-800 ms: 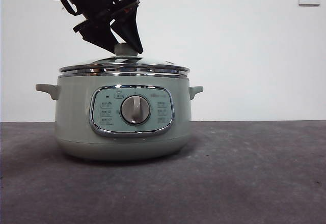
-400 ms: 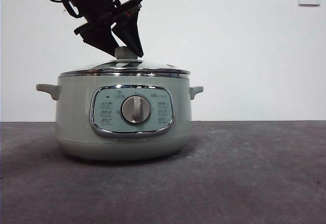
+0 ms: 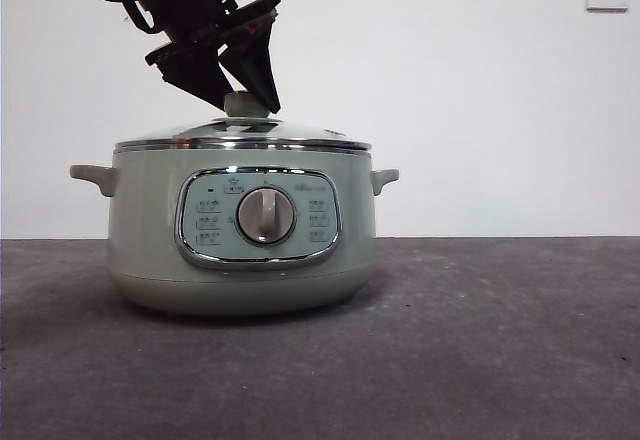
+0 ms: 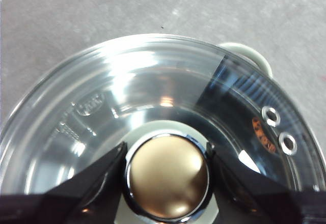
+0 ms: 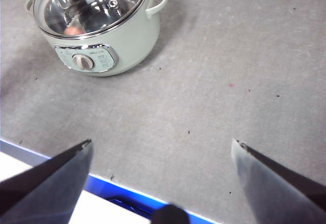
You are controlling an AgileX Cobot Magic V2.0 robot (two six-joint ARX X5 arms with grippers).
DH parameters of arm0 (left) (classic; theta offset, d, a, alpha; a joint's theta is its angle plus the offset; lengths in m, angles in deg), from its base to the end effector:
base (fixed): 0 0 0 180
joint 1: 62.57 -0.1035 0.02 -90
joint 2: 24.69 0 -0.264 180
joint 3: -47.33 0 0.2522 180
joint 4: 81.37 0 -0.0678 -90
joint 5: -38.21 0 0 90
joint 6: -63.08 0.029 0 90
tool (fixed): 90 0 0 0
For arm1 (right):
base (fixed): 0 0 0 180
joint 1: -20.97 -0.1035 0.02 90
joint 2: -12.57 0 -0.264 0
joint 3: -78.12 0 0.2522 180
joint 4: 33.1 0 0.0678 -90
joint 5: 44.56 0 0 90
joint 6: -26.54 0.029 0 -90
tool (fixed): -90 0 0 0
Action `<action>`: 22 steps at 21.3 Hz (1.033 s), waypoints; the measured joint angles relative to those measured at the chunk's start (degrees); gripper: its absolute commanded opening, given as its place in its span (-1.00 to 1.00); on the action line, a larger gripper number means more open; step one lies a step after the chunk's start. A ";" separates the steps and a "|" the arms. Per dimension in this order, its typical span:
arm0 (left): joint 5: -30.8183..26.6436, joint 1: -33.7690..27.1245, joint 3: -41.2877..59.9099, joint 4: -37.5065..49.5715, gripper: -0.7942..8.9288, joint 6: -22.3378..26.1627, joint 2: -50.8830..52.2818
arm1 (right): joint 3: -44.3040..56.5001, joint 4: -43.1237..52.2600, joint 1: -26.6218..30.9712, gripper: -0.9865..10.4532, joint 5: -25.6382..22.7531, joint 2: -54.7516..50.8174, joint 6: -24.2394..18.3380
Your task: Pick up the egg,open the lid,put the egg in the pot,close the lid
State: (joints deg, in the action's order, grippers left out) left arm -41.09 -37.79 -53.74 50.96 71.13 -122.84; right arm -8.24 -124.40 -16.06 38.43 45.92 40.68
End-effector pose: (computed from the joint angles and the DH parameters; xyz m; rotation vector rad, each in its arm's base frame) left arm 0.3407 -0.1632 0.3099 0.2262 0.7454 -0.6421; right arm 0.0237 0.0134 0.3902 -0.0200 0.6818 0.4220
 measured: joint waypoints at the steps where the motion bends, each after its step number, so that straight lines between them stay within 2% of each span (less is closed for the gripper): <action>1: 0.66 -0.04 -0.02 -0.50 -0.85 0.15 -0.13 | 0.00 -0.02 0.00 -0.02 -0.04 0.00 0.00; 8: 0.85 -0.11 -0.02 -0.55 -0.81 0.35 -0.15 | 0.00 -0.02 -0.02 -0.02 -0.07 0.00 0.00; 9: 0.85 -0.11 -0.02 -0.55 -0.66 0.35 -0.15 | 0.00 -0.02 0.00 -0.02 -0.04 0.00 0.00; 11: 0.85 -0.11 -0.02 -0.55 -0.13 0.35 -0.15 | 0.00 -0.02 -0.02 -0.02 -0.04 0.00 0.00; 12: 0.85 -0.11 -0.02 -0.55 0.03 0.35 -0.15 | 0.00 -0.02 -0.02 -0.02 -0.04 0.00 0.00; 16: 1.49 -0.11 -1.38 -3.28 0.07 0.76 -0.39 | 0.00 0.00 -0.02 -0.02 -0.04 0.00 0.00; 22: 1.51 -0.11 -11.04 -12.63 0.07 0.94 -0.50 | 0.00 0.00 0.00 -0.02 -0.04 0.00 0.00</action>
State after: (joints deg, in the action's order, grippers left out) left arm -39.58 -37.90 -64.78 38.33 72.07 -123.34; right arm -8.24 -124.40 -16.06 38.39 45.92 40.68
